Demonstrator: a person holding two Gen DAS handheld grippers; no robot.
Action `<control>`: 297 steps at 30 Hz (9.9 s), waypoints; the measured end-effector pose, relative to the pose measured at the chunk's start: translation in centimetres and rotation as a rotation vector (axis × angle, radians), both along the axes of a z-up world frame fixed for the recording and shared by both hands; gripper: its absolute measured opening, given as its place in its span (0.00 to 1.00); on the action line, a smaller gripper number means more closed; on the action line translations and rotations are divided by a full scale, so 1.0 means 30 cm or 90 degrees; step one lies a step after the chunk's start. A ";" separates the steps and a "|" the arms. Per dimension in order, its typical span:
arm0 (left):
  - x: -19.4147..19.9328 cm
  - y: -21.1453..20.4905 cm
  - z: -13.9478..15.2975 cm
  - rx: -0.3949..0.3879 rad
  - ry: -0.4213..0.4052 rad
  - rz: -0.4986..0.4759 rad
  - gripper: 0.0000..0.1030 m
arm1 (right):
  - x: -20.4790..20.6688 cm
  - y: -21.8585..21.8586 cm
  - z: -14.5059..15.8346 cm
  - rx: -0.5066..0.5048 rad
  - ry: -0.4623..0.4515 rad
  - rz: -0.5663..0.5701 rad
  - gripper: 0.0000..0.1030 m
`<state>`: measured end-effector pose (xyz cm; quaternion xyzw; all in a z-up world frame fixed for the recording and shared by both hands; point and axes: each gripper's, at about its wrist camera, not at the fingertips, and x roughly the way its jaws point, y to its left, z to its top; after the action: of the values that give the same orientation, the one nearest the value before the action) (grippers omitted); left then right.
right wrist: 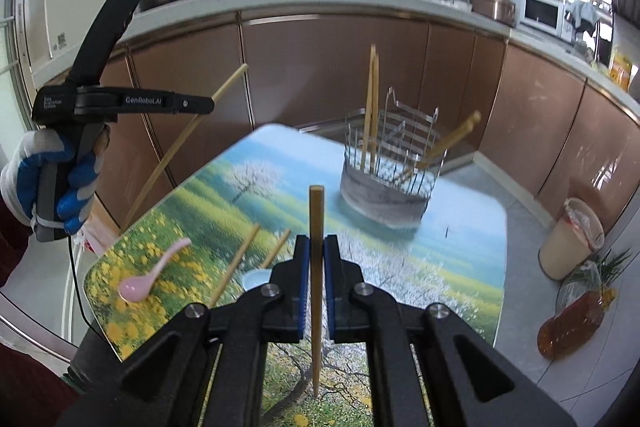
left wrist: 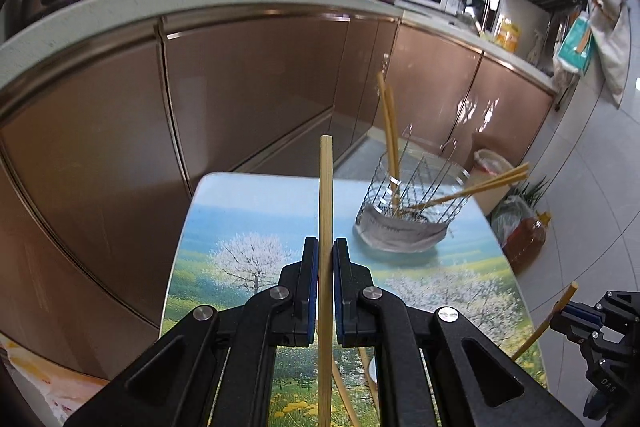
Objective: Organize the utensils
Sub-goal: 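Lift both held chopsticks upright and carry them over the wire basket, then lower both chopsticks into the basket and open the left and right tools, then move both open tools back down toward the pink spoon and chopsticks, then close the left tool on a chopstick while the right tool grasps another, then lift both held chopsticks upright and carry them toward the wire basket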
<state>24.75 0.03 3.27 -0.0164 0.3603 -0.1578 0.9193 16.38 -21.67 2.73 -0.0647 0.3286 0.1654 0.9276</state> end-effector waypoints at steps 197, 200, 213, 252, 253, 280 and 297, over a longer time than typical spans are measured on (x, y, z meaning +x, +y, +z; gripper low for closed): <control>-0.166 0.251 -0.116 0.031 0.087 0.079 0.47 | -0.008 0.090 0.059 0.094 0.001 -0.040 0.09; -0.166 0.266 -0.157 0.030 0.106 0.079 0.47 | 0.003 0.094 0.035 0.094 0.012 -0.044 0.09; -0.159 0.294 -0.363 0.037 0.199 0.081 0.47 | 0.067 0.062 -0.101 0.107 0.069 -0.070 0.09; 0.176 -0.112 -0.617 0.142 0.387 -0.045 0.44 | 0.445 0.173 -0.363 0.079 0.252 0.007 0.09; 0.179 -0.114 -0.617 0.143 0.387 -0.044 0.44 | 0.452 0.178 -0.365 0.076 0.252 0.008 0.09; 0.208 -0.063 -0.622 0.172 0.363 -0.013 0.08 | 0.530 0.298 -0.472 0.043 0.321 0.059 0.09; 0.244 0.061 -0.626 0.093 0.367 0.019 0.07 | 0.541 0.543 -0.586 -0.102 0.397 0.206 0.09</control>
<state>32.06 1.86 -15.51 0.0006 0.6166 -0.1070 0.7800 32.62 -5.38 -14.86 -0.1344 0.5935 0.2957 0.7364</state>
